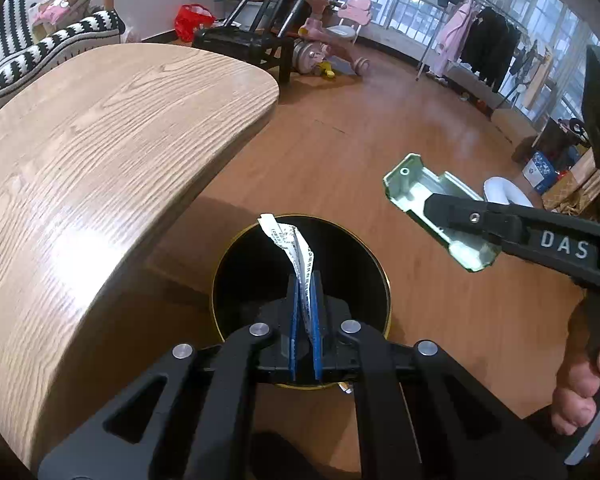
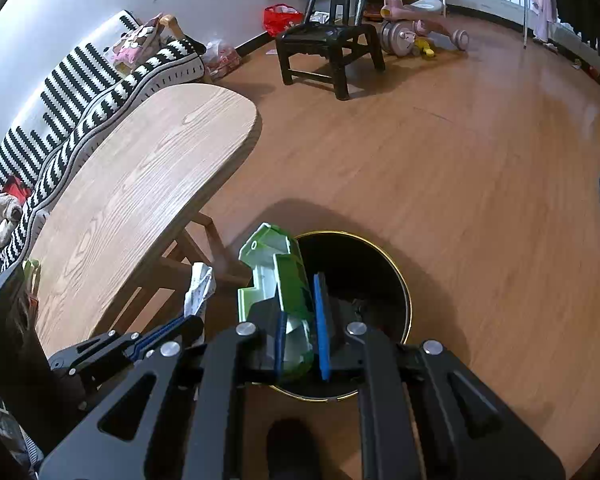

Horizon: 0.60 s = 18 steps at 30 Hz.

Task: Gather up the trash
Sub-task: 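Carry both items to the black bin and open both grippers to drop them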

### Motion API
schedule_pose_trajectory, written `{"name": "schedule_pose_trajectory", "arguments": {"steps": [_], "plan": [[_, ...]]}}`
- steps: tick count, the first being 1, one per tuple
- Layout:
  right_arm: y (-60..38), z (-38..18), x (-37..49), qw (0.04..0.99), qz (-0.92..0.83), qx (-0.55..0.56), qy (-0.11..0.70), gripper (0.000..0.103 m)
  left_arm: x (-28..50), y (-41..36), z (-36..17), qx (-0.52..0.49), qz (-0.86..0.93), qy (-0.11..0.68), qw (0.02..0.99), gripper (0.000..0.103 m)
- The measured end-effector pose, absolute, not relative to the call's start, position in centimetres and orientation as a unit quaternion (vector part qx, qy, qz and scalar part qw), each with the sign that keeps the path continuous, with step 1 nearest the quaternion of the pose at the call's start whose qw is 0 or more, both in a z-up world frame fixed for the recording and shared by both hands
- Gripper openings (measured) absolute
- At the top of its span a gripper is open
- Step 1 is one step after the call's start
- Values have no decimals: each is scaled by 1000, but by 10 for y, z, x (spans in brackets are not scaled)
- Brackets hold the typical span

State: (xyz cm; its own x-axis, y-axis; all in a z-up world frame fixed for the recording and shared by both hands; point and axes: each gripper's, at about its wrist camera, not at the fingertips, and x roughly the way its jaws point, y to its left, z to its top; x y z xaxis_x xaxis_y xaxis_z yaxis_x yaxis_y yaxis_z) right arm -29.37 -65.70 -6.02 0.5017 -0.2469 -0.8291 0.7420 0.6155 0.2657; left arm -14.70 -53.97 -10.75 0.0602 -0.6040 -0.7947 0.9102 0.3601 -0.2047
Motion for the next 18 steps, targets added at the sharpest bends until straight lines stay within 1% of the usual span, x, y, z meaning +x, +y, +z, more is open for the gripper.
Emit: {"name": "schedule_pose_trajectory", "arguments": {"steps": [4,6,7,8,9,10,13,17,18], "plan": [[-656,-60,-294,804,-310,317,396,14,-145,-544,-112,183,-538,433,700,6],[-655,-60,-293,802,-311,318,398,19,-145,-545,-112,184,-536,434,700,8],[-655,-60,-293,802,-312,318,398,32,-144,-545,-112,184,-535,435,700,18],[-653,-59,-293,803,-316,315,395,51,-143,-544,-112,182,-535,437,700,28],[-652,-57,-293,805,-319,310,393,56,-142,-544,-111,180,-535,435,702,54],[-650,-55,-293,806,-323,304,391,56,-141,-542,-109,176,-534,428,707,61],[-648,-54,-294,807,-319,309,389,56,-142,-540,-104,172,-537,423,709,62],[-642,-48,-290,813,-315,303,384,56,-141,-533,-101,168,-537,423,710,65],[-641,-46,-288,816,-312,300,383,56,-142,-530,-96,167,-538,418,712,69]]}}
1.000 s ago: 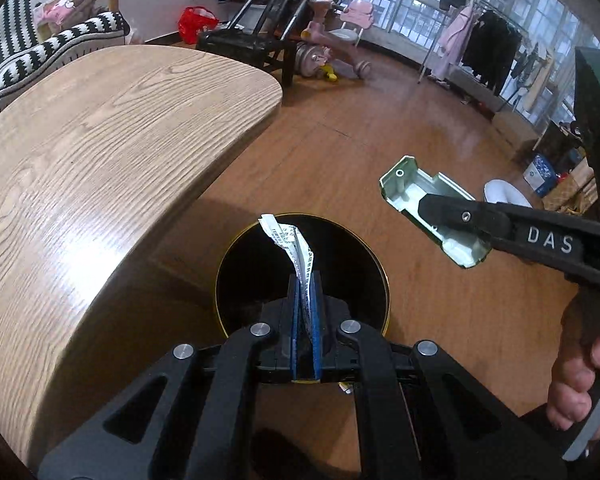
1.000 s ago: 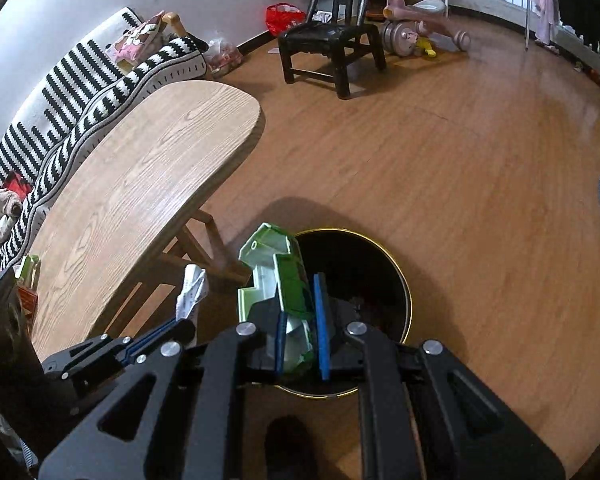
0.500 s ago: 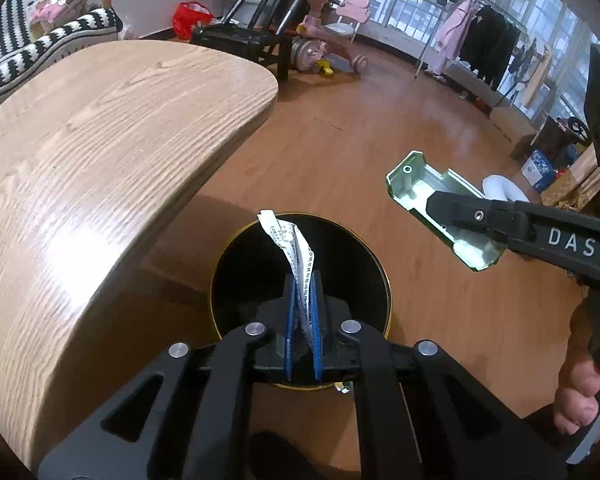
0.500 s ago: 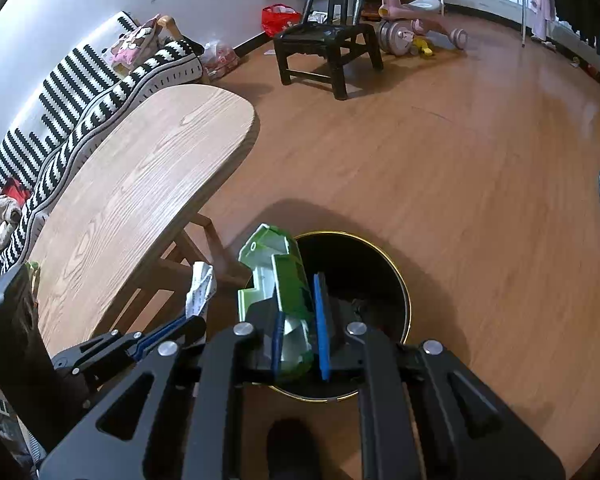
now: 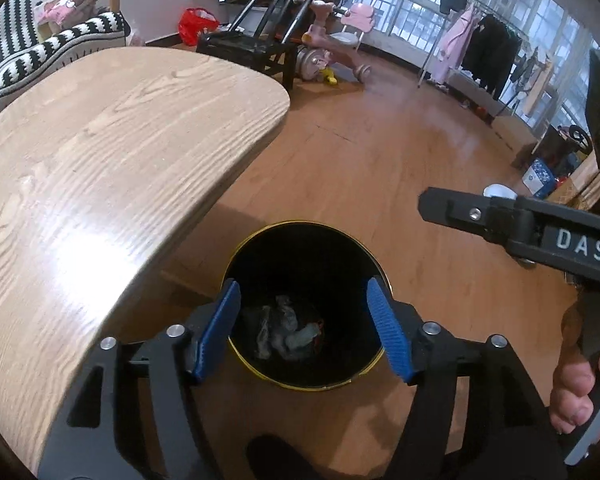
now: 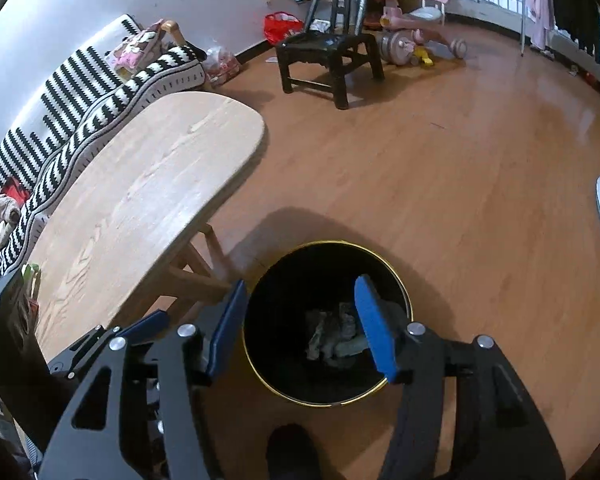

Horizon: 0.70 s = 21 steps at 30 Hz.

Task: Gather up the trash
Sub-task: 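Carry both items to the black bin and open both grippers to drop them, then return both grippers over the table toward the remaining trash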

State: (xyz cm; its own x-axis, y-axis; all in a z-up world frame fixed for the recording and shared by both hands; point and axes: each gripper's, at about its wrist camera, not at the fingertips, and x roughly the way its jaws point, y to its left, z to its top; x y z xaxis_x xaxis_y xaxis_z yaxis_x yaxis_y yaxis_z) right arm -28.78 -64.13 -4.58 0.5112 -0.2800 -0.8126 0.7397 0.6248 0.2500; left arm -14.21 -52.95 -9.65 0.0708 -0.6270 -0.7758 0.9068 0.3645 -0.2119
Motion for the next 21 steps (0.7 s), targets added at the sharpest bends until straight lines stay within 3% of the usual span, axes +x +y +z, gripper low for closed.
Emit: {"name": "schedule_pose_trajectory", "arguments": {"steps": [8,21], "plan": [[-596,-18,-243,853,-260,258,373,56,-118,-458,-53,144,-509,382,758,89],[-438,20,-107,904,-93,193,371,61,-15,-229,-1,70,-328,355,873,91]]}}
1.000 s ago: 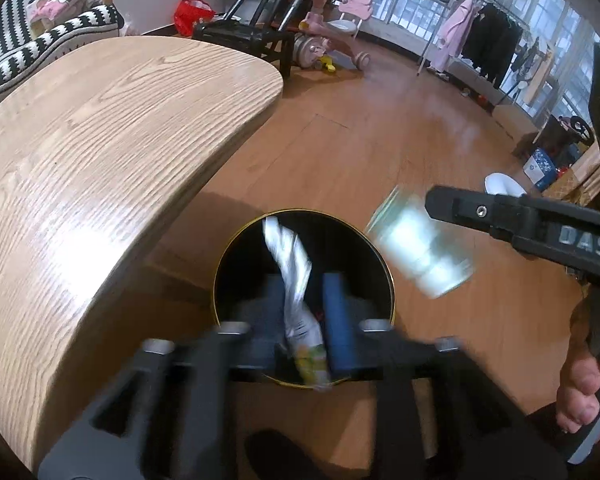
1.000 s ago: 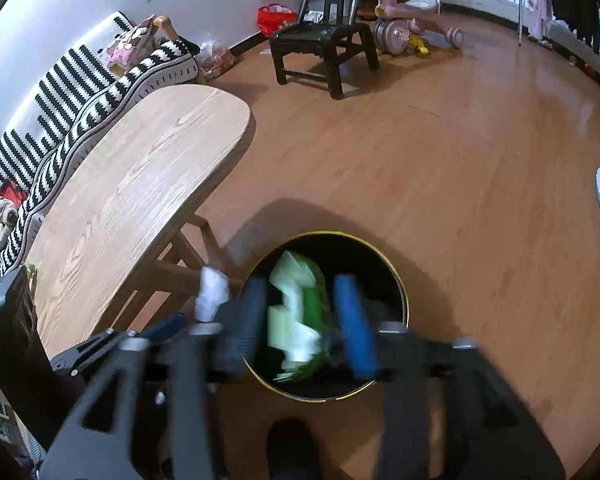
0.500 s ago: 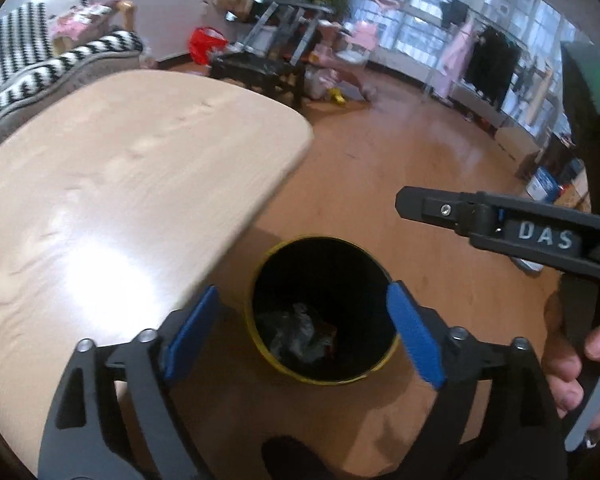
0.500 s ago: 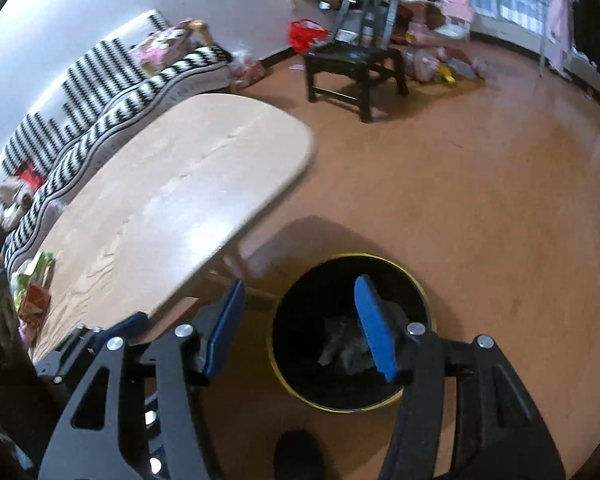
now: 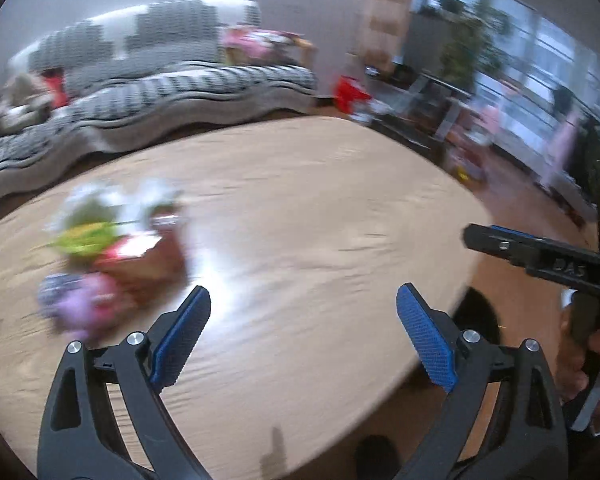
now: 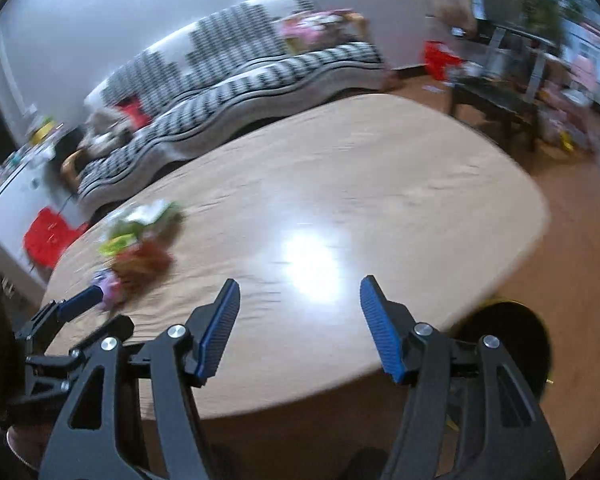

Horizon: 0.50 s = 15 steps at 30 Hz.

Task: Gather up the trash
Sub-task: 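Return both grippers over the table toward the remaining trash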

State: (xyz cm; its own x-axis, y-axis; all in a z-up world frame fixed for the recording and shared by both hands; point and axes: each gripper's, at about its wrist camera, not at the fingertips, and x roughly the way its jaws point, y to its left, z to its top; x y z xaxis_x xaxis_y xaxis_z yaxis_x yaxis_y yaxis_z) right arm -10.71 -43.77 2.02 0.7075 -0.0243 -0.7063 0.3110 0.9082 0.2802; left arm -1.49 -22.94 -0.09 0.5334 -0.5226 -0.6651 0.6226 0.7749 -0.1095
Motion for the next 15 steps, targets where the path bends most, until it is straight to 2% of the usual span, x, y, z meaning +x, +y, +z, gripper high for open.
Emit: {"name": "schedule_pose_trajectory", "arguments": {"steps": [7,10,15], "plan": [[-339,19,-40,907,-9,168,387,66,23,-111,-4,28,-227,369,901,91],[-309,13,-16,904,13,160,396,66,34,-80,-9,23,-203,374,905,91],[-279,4,12,903,34,144,403,75,58,-53,-18,17,-176,386,905,91]]}}
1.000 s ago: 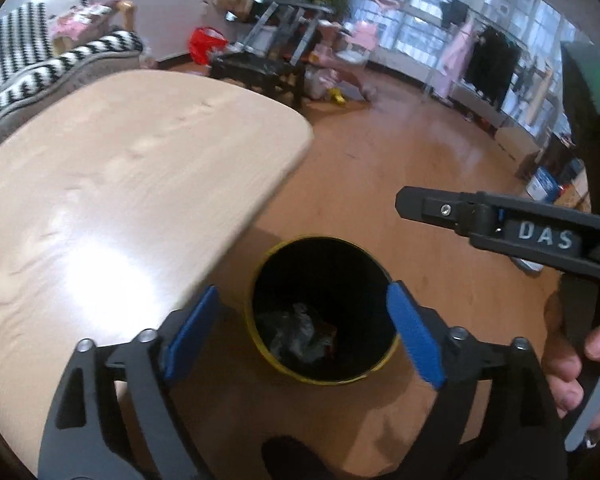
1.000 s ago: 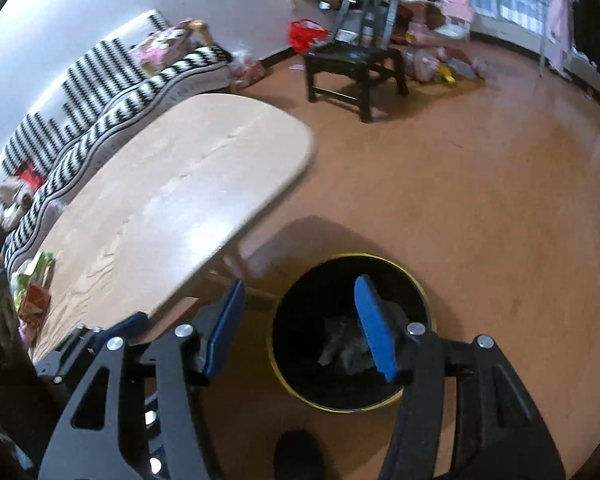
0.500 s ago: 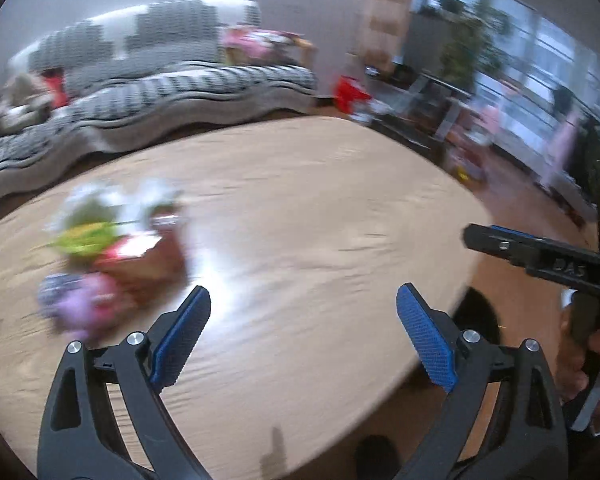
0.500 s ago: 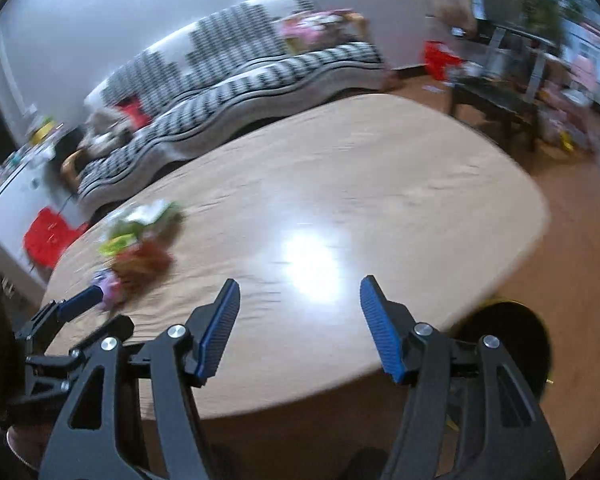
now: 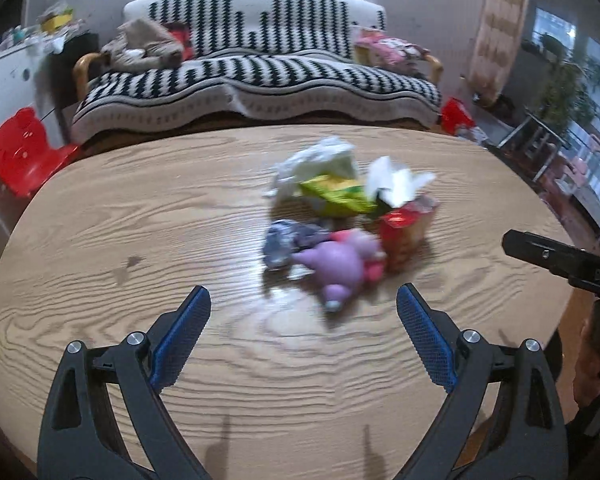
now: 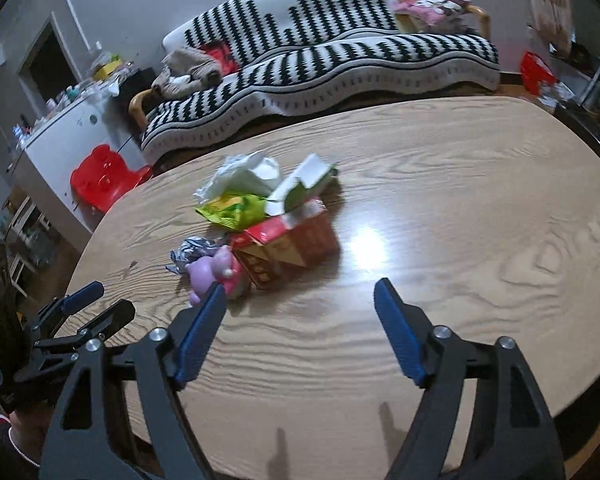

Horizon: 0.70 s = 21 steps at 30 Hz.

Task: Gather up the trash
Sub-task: 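Return both grippers over the table toward the remaining trash, then grasp the crumpled foil with the left gripper while the right grasps the red box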

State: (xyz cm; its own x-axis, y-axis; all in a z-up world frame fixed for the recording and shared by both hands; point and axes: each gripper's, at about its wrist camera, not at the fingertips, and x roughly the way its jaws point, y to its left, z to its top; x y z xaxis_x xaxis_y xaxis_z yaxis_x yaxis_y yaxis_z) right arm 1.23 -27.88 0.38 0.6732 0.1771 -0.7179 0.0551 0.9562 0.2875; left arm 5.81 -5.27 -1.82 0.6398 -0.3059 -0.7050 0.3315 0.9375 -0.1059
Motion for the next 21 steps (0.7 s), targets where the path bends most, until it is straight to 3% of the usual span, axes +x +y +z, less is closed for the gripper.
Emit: {"name": "schedule_pose_trajectory", "arguments": {"steps": [13,21], "plan": [[-269,-19,60,894,30,149,422,81,138,-45,-62,-17,-151,421,894,91],[-279,-40,88,865,28,225,447,83,164,-66,-81,-16,-152,437,886,90]]}}
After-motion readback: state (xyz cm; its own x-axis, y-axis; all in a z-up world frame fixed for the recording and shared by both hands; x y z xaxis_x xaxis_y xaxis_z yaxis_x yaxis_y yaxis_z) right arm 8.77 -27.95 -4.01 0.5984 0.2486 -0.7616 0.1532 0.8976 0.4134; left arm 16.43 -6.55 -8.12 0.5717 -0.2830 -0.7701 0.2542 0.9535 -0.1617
